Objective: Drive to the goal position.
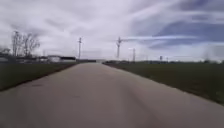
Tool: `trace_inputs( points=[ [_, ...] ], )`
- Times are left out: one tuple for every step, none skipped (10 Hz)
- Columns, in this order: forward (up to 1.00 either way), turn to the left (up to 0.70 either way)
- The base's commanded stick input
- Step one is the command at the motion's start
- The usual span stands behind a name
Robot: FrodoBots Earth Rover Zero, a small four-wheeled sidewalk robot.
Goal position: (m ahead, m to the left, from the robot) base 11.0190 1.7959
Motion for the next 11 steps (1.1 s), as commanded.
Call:
trace_inputs(
  points=[
    [1.00,0.31],
    [1.00,0.02],
    [1.00,0.01],
    [1.00,0.00],
    [1.00,0.00],
    [1.00,0.00],
    [1.00,0.00],
    [1.00,0.00],
    [1.00,0.03],
    [1.00,0.28],
    [1.00,0.30]
  ],
)
